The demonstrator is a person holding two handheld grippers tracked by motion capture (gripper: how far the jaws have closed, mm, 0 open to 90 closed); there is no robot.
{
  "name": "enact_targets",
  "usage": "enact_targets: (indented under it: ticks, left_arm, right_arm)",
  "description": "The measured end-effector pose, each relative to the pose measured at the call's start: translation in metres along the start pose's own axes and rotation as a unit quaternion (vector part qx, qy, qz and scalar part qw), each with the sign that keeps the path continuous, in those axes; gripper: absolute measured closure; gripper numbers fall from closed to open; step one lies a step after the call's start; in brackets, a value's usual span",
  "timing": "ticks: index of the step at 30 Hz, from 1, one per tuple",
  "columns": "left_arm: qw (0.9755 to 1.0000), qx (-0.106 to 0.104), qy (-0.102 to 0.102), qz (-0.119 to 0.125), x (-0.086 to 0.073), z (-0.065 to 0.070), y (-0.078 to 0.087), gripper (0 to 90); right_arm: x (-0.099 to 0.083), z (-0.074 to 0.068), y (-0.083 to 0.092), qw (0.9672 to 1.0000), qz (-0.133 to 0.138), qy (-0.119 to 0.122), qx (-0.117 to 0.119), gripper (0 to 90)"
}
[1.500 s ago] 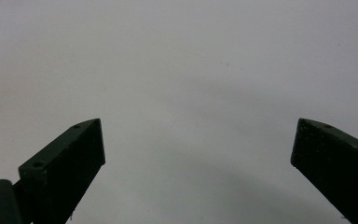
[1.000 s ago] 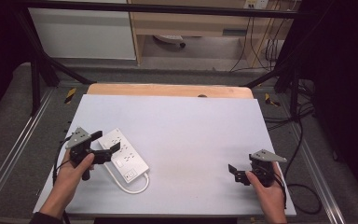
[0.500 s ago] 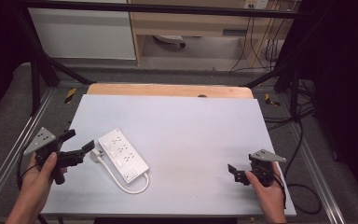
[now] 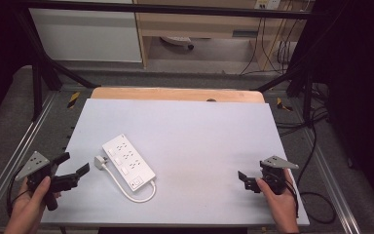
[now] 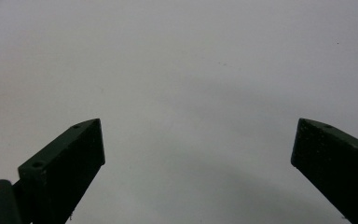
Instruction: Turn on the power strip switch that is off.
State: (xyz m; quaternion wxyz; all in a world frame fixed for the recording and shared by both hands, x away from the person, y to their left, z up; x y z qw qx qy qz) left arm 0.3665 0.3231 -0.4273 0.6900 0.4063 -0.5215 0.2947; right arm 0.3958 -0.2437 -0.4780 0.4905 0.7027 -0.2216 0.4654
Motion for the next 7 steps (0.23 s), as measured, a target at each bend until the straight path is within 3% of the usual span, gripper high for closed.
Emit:
enact_targets:
  ticks: [5,7]
  left_arm:
    - [0.9997,-0.007,0.001,-0.024,-0.022,0.007,0.0,9.6]
    - [0.9994,-0.011,0.001,-0.032,-0.025,0.009,-0.004,9.6]
  right_arm:
    - [-0.003,0.002,-0.005,1.0,-0.006,-0.007,-0.002,2.7]
    - [-0.006,0.004,-0.011,0.9997,-0.015,-0.014,-0.013,2.6]
Point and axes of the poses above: each handheld gripper's, and its own axes: y roughly backward along the jaws, x roughly out of its top, z roughly to its right, the point moved 7 cm from there along -y, roughly forward along the jaws, and after that the axes turned 6 degrees about z, right-handed, at the moved point
